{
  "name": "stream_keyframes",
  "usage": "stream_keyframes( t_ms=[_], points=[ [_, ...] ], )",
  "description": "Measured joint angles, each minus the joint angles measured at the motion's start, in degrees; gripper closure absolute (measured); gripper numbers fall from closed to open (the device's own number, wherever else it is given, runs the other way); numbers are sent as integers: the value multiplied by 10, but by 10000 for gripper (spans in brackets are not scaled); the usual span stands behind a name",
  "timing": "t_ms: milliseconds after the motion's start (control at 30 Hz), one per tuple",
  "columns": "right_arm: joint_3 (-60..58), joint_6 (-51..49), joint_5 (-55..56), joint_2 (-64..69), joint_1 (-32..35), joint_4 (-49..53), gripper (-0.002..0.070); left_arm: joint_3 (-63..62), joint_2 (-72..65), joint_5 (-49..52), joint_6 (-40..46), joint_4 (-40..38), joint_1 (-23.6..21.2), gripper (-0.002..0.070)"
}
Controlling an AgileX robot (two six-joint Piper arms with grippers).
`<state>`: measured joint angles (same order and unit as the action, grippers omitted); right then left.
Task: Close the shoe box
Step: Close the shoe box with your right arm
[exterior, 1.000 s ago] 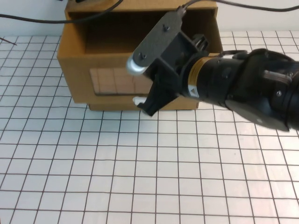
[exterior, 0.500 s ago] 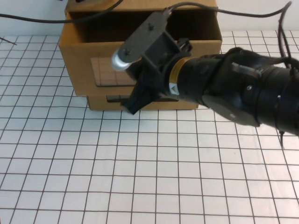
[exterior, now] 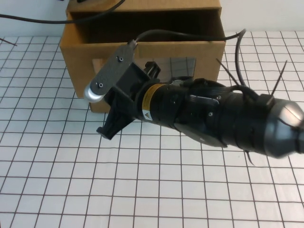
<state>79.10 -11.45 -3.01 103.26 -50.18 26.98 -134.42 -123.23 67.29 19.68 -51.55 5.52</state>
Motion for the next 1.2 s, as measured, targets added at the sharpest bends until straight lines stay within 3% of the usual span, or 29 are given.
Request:
stream_keyframes(
  t_ms=[600,1200],
  points=[
    [205,-23,18,142,84,0,690,0,-3,2,0,-18,0,680],
    [220,-23,-40,111,85,41,690,0,-3,5,0,-19,0,680]
  ],
)
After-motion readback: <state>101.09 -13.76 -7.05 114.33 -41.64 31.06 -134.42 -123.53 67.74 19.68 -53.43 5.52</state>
